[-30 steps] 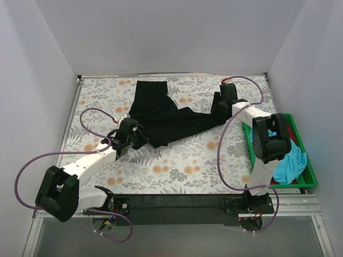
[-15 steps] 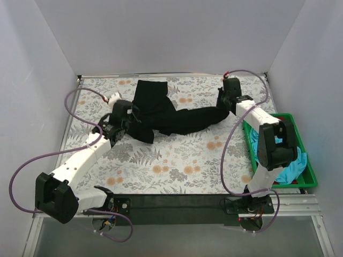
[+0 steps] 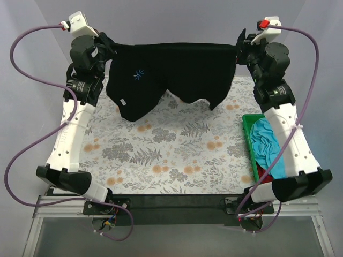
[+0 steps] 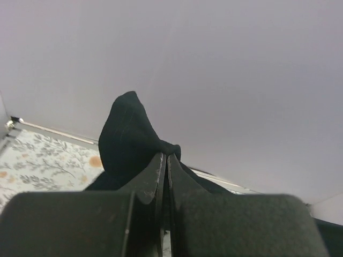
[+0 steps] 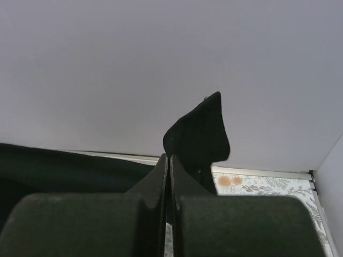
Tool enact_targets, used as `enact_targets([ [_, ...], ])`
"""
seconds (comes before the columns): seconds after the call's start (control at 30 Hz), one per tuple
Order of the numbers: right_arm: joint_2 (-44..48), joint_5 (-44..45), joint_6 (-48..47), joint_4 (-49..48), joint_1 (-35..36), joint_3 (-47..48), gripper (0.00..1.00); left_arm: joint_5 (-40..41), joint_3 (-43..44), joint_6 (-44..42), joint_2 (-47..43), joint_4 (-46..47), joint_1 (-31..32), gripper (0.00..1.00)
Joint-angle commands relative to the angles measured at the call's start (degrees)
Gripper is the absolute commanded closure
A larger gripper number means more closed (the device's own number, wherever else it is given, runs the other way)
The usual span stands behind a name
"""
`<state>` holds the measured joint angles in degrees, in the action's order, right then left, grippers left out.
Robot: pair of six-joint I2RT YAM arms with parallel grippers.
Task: Fold and stack the t-shirts
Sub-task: Flatten the tshirt out
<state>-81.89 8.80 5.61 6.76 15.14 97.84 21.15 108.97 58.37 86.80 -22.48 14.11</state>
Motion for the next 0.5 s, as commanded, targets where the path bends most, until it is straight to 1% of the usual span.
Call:
enact_targets([
  [0.0, 7.3, 1.0, -5.4, -1.7, -1.2, -4.1, 0.99, 4.5, 0.3, -8.7, -7.9, -0.7, -1.1, 1.0],
  [0.03, 9.4, 0.7, -6.8, -2.2, -1.2, -5.5, 0.99, 4.3, -0.4, -9.5, -9.7, -0.4, -1.1, 1.0],
  [0.07, 13.4, 0.3, -7.5, -2.8, -1.2, -6.6, 0.99, 4.0, -1.0, -10.0, -13.5, 0.2, -1.1, 1.0],
  [0.17, 20.0, -1.1, -10.1, -2.6, -1.2, -9.9, 0.99, 1.4, -3.1, -12.3, -19.6, 0.9, -1.1, 1.0],
  [0.23, 22.6, -1.5, -12.2, -2.6, -1.2, -10.5, 0.99, 0.2, -3.0, -14.1, -21.6, 0.9, -1.1, 1.0],
  [0.3, 25.4, -1.8, -13.5, -1.7, -1.2, -10.6, 0.99, -0.5, -1.9, -15.1, -22.5, 0.2, -1.1, 1.0],
  [0.33, 25.9, -1.9, -14.4, -1.1, -1.2, -10.0, 0.99, -1.6, 0.1, -15.2, -22.5, -0.5, -1.1, 1.0],
  [0.47, 28.4, -3.0, -15.9, 0.6, -1.2, -8.0, 0.99, -1.5, 6.2, -18.0, -21.4, -3.5, -1.1, 1.0],
])
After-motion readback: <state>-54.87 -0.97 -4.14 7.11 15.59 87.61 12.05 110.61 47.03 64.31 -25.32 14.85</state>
